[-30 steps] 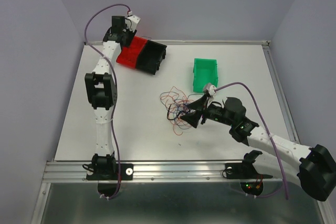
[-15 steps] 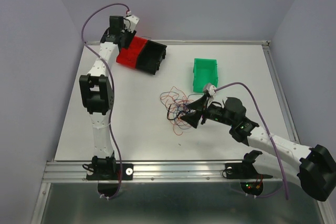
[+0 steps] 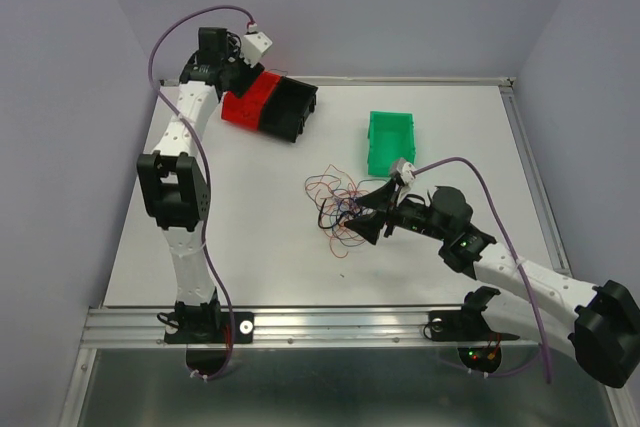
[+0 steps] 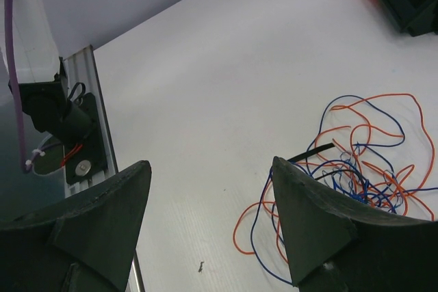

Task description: Untangle the cables

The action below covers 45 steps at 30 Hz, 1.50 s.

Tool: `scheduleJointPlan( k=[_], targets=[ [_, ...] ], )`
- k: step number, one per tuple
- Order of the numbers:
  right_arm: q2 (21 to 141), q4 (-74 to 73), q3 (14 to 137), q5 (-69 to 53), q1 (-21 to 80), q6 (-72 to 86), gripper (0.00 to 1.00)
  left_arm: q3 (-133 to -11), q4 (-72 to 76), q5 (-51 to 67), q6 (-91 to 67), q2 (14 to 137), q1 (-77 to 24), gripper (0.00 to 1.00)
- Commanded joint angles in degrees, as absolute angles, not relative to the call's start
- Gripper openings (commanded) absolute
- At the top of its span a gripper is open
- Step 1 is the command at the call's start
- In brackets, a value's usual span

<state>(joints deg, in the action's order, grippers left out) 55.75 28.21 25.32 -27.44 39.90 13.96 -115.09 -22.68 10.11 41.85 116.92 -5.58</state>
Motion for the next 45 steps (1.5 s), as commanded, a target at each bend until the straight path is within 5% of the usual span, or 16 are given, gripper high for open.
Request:
scheduleJointPlan(
  k=[1,20,24,25,28,45],
  targets=[
    [54.41,31.82,23.64,-27.95,40.34,14.33,0.77,-117.59,-27.16,12.57,45.26,119.27,-5.89,0.69],
    [54.76,31.82,23.82,-28.21,40.34,14.41,0.77,-121.11,-21.36,5.54,43.94,127.18,-6.77,0.59],
    [54.76,31.82,23.82,-28.13,40.34,14.50,0.77,-122.17,-21.44,5.80,43.51,128.23,-6.77,0.29],
    [54.76,31.90,23.91,-28.13,40.25,14.41,0.77,-122.17,-21.53,6.24,43.42,128.41,-6.77,0.13],
    [54.84,31.82,23.82,-28.13,40.25,14.41,0.77,-121.73,-21.18,6.50,42.81,128.50,-6.77,0.00],
    [55.81,31.90,24.34,-27.95,40.25,14.50,0.77,-129.00,-16.00,4.13,35.51,138.51,-6.42,0.00]
  ],
)
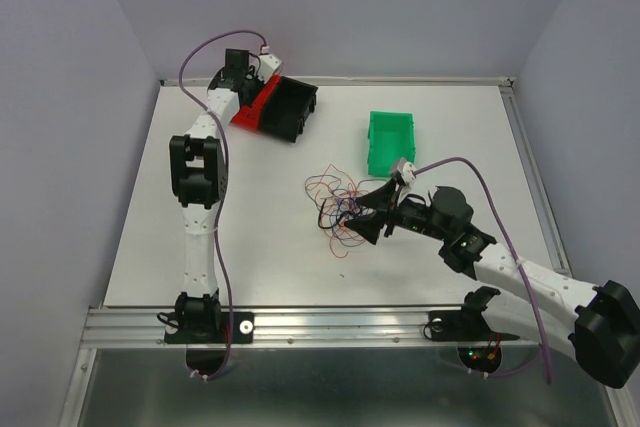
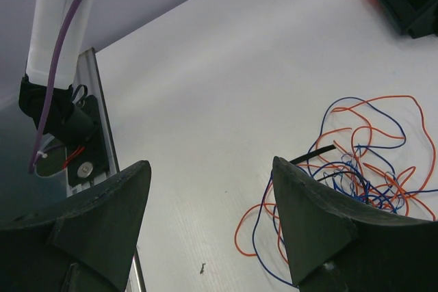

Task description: Untangle the cables

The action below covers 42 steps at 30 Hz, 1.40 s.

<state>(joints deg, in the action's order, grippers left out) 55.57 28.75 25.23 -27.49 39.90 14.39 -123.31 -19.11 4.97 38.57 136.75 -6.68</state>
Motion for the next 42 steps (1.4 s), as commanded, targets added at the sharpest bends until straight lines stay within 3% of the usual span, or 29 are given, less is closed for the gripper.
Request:
scheduleJointPlan(
  k=[1,8,16,22,25,30,37,42],
  targets=[
    [56.07,31.90,24.35,-27.95,40.25,14.50,0.77,-129.98,-16.08,3.96,35.25,139.47,-6.42,0.00],
    [56.78,31.90,24.78,-27.86,40.25,14.68,0.77,-134.12,-16.53,2.29,35.15,147.21,-6.42,0.00],
    [59.15,32.69,25.75,-28.30,40.25,14.94,0.77,-129.55,-13.09,5.09,34.10,140.81,-5.98,0.01],
    [59.33,32.70,25.66,-27.51,40.25,15.12,0.77,-128.15,-14.15,5.45,33.14,136.41,-5.98,0.15],
    [59.33,32.70,25.66,-26.64,40.25,15.29,0.77,-126.75,-14.68,5.27,32.61,132.55,-5.89,0.34],
    [59.85,30.51,26.10,-21.64,40.25,15.29,0.78,-122.62,-15.29,4.84,31.82,126.92,-5.89,0.47],
    [63.71,19.09,30.32,-6.00,40.25,14.76,0.83,-107.09,-13.55,10.71,28.66,114.36,-5.98,0.65],
    [65.56,16.70,31.55,-1.67,40.25,13.80,0.88,-94.15,-4.87,20.30,23.23,101.36,-6.41,0.92]
  ],
)
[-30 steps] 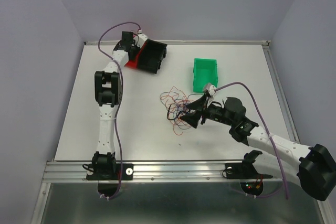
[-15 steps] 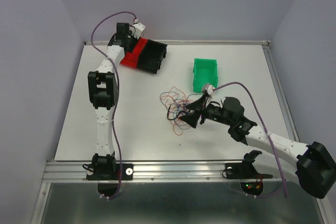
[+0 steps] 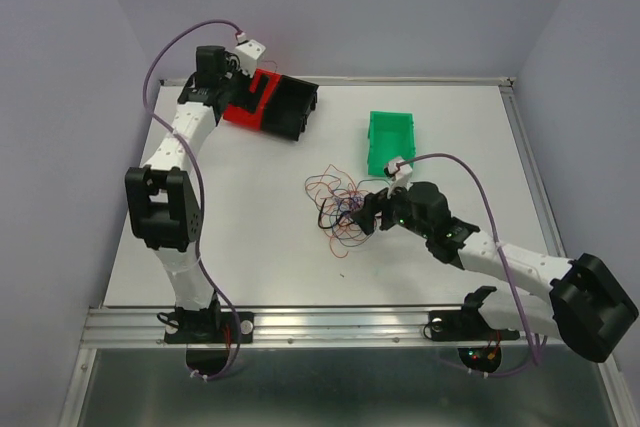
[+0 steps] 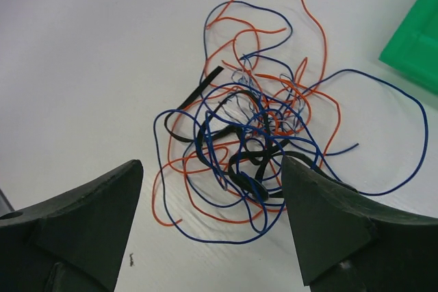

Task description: Untangle the cables

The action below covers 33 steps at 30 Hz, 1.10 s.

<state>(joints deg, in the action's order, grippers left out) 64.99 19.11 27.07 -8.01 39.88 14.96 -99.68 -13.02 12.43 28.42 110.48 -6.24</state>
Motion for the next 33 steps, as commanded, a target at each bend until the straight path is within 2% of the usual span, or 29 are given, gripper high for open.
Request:
scheduleJointPlan(
  k=[1,2,6,8,10,12,13,15,16,18,21,24,29,33],
  targets=[
    [66.00,16.70,31.64,-1.58,40.25,13.80,0.88,-89.26,-2.40,20.74,21.20,99.42,-6.42,0.96],
    [66.61,16.70,31.81,-1.84,40.25,13.62,0.87,-86.86,-0.29,21.44,19.70,95.92,-6.42,0.99],
    [68.90,16.87,33.13,-3.07,40.25,13.18,0.71,-77.45,10.26,23.20,12.58,89.39,-6.42,0.99],
    [69.87,17.22,33.49,-4.13,40.34,12.92,0.71,-74.45,11.42,23.12,10.12,86.93,-6.42,0.99],
    [71.19,18.63,33.75,-5.10,40.34,12.83,0.66,-70.51,13.44,22.42,8.96,84.91,-6.42,0.99],
    [72.15,19.16,34.19,-5.62,40.25,12.57,0.56,-65.77,17.38,20.92,7.21,79.65,-6.42,0.99],
    [73.29,19.51,34.45,-5.89,40.25,12.66,0.46,-60.26,22.19,20.48,6.95,77.37,-6.42,0.99],
    [74.35,19.86,35.24,-7.03,40.25,12.48,0.36,-55.48,26.17,20.04,6.07,70.60,-6.42,0.99],
    [75.23,20.39,35.77,-8.68,40.43,12.48,0.20,-51.20,29.67,20.47,5.80,68.40,-6.50,0.99],
    [75.67,21.70,36.12,-11.59,40.60,12.83,0.01,-47.30,34.51,25.46,5.45,62.86,-6.50,0.99],
    [73.92,24.77,35.60,-20.20,41.66,14.15,0.01,-40.97,38.57,37.67,4.75,58.63,-7.12,0.99],
    [68.66,28.56,33.84,-20.92,46.12,15.21,0.01,-37.19,40.25,48.85,9.56,57.66,-11.23,0.99],
    [56.45,32.33,28.58,-16.88,48.34,18.53,0.01,-30.52,38.06,41.51,25.19,53.71,-24.59,0.99],
    [45.73,33.93,27.94,-17.48,48.34,20.65,0.00,-28.57,38.05,36.92,28.12,52.47,-30.93,0.99]
  ],
)
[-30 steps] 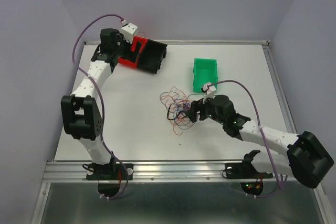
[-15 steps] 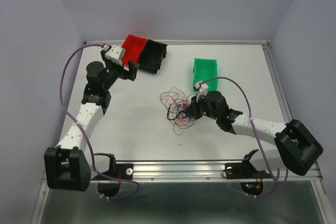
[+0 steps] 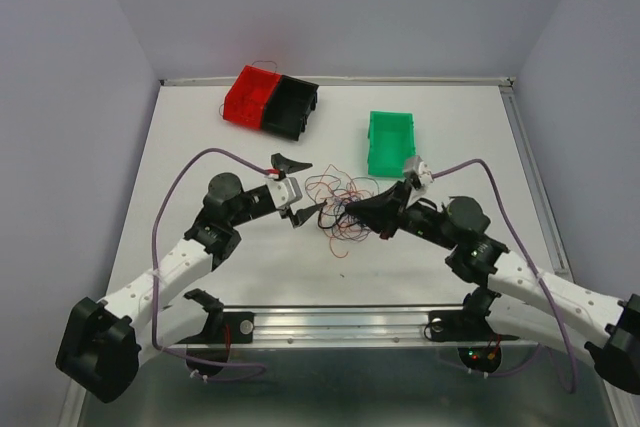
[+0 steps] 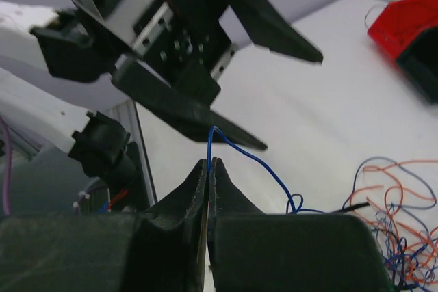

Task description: Untangle the cables

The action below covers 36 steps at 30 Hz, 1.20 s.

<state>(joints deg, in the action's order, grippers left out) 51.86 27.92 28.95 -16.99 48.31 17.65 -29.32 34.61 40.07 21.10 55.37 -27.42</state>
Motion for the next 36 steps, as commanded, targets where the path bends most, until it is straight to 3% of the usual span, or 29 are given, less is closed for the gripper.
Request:
scheduleJointPlan(
  k=[1,14,23,36],
  targets=[
    [44.66,33.66,28.65,-17.84,48.43,20.65,0.01,-28.74,38.23,36.04,27.95,52.56,-30.85,0.99],
    [48.42,23.03,58.16,-13.10,48.43,15.47,0.00,-28.48,43.59,34.37,26.54,59.68,-30.85,0.99],
    [61.16,20.39,85.56,2.36,48.34,6.24,0.01,-27.68,46.49,32.96,25.75,60.99,-30.94,0.99],
    [75.49,23.29,107.57,16.69,48.43,-4.39,0.00,-27.77,46.84,32.08,26.28,62.66,-31.02,0.99]
  ],
)
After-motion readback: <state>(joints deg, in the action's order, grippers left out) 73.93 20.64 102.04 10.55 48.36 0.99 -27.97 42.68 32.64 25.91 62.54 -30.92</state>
